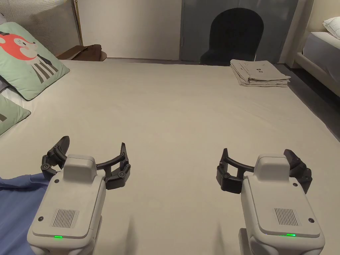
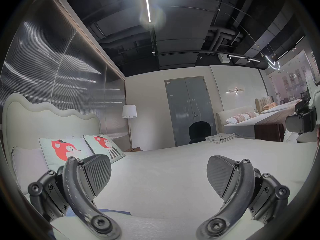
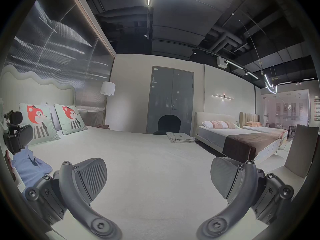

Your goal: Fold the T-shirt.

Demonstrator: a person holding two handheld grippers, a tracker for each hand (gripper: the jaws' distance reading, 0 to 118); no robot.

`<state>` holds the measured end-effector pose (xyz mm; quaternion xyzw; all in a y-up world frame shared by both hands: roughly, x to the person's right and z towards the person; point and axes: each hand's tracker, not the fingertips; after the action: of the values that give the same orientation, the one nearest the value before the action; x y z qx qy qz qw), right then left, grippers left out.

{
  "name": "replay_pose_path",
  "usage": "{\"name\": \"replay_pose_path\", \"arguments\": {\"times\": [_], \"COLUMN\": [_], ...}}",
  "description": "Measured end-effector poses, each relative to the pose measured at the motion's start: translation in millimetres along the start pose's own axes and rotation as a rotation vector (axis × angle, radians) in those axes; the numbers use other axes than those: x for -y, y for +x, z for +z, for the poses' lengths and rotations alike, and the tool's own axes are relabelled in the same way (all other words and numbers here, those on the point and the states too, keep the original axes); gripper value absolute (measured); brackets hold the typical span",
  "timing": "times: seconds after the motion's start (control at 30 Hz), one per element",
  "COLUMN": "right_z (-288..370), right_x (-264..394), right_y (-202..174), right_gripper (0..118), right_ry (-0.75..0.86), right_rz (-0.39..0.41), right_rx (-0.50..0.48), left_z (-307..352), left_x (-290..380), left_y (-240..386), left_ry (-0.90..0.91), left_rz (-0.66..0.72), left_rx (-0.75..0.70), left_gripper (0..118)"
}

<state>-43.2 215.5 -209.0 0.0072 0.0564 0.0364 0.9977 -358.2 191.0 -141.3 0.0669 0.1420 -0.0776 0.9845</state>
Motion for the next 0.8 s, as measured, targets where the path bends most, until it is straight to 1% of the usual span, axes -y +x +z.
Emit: {"name": "replay_pose_path", "arguments": {"times": [0.8], "right_z": [2.4], "right_x": [-3.2], "right_y": [-1.1], "right_gripper": [117], "right_ry": [0.008], "right_rz": [0.01], "right_rx": [-0.004], "left_z": [0.7], "left_x": [-3.8], "left_y": [-1.5], "left_ry": [0.007], "left_rz": [0.011], "left_rx": [-0.002], "left_gripper": [110]}}
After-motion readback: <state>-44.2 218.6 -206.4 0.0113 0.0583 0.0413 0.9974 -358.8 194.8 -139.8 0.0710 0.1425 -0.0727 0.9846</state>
